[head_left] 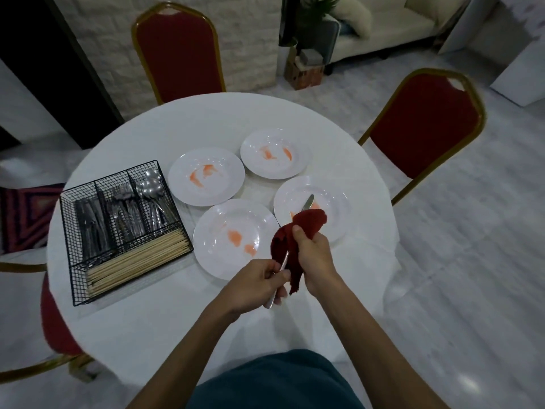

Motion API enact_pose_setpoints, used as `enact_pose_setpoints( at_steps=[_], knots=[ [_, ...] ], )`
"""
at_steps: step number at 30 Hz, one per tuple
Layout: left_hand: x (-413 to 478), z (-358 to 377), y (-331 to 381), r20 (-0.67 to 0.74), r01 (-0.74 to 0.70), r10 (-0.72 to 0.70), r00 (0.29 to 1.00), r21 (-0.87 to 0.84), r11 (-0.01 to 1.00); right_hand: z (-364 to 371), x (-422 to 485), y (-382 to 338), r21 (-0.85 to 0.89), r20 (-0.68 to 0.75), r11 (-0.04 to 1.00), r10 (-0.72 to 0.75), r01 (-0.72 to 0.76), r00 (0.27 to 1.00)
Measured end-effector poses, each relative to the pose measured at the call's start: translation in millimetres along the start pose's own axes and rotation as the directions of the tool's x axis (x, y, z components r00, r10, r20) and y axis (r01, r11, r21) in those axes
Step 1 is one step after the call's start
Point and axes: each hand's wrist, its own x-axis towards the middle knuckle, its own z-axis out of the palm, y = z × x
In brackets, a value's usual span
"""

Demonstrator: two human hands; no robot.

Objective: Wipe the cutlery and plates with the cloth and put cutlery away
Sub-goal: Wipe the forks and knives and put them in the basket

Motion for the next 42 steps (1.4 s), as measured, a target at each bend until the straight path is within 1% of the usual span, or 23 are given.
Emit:
enact_pose_setpoints(
  at_steps=[2,4,6,8,10,11,13,14,16,17,19,20,21,25,28,34,36,38,42],
  knots=[
    [-1,1,-1,-0.050,-0.014,0.012,0.999,-0.028,1.000,1,0,-4,0.007,-0.004,1.000,0.016,-0.016,1.000],
    [-5,-5,-3,-0.077,-0.025,0.023,0.997,-0.034,0.999,-6,7,-9,0.006,-0.043,1.000,0.020,-0.019,0.999],
    [-10,-11,-7,-0.069,-0.042,0.041,0.997,-0.011,0.999,-15,15,-12,0.010,-0.106,1.000,0.021,-0.020,0.994],
    [-16,-14,-11,-0.054,-0.041,0.040,0.998,-0.011,0.999,-27,21,-20,0.064,-0.195,0.998,0.011,0.002,0.981],
    [-19,-19,-16,-0.077,-0.009,0.004,0.997,-0.065,0.998,-42,26,-32,0.136,-0.275,0.990,0.011,0.028,0.961],
    [-19,-22,-18,-0.105,0.003,-0.014,0.994,-0.100,0.995,-49,30,-36,0.154,-0.290,0.988,0.016,0.030,0.957],
    [-17,-25,-21,-0.167,0.004,-0.030,0.985,-0.156,0.988,-51,32,-38,0.154,-0.258,0.988,0.013,0.027,0.966],
    [-15,-25,-21,-0.191,-0.006,-0.027,0.981,-0.172,0.985,-45,28,-37,0.150,-0.219,0.988,0.010,0.024,0.976],
    [-11,-20,-16,-0.215,-0.034,-0.004,0.977,-0.172,0.985,-28,18,-23,0.088,-0.116,0.996,0.009,0.001,0.993],
    [-8,-16,-11,-0.216,-0.044,0.008,0.976,-0.160,0.986,-17,9,-15,0.027,-0.051,1.000,0.016,-0.014,0.999],
    [-1,-7,-5,-0.204,-0.046,0.020,0.979,-0.126,0.991,3,-11,0,-0.070,0.122,0.998,0.004,0.005,0.993],
    [2,-4,-3,-0.195,-0.039,0.018,0.981,-0.104,0.994,10,-18,6,-0.108,0.174,0.994,-0.004,0.023,0.985],
    [4,-2,-3,-0.187,-0.033,0.017,0.982,-0.082,0.996,14,-20,10,-0.122,0.183,0.992,-0.009,0.032,0.983],
    [0,-3,-8,-0.150,-0.028,0.018,0.988,-0.069,0.997,10,-6,6,-0.061,0.102,0.998,0.017,-0.011,0.995],
    [-3,-7,-10,-0.115,-0.026,0.019,0.993,-0.062,0.998,4,8,-3,-0.034,0.028,0.999,0.008,-0.007,1.000],
    [-3,-14,-12,-0.075,-0.020,0.022,0.997,0.025,0.999,-8,28,-10,0.054,-0.071,0.998,0.043,-0.040,0.997],
    [-4,-13,-15,-0.092,-0.010,0.011,0.996,0.007,1.000,-16,27,-14,0.080,-0.095,0.996,0.046,-0.039,0.994],
    [-3,-10,-18,-0.139,-0.004,0.002,0.990,-0.010,1.000,-25,24,-16,0.069,-0.106,0.997,0.039,-0.032,0.994],
    [0,-3,-23,-0.255,-0.008,0.031,0.966,0.089,0.996,-28,16,-10,0.066,-0.089,0.995,0.076,-0.070,0.993]
  ],
)
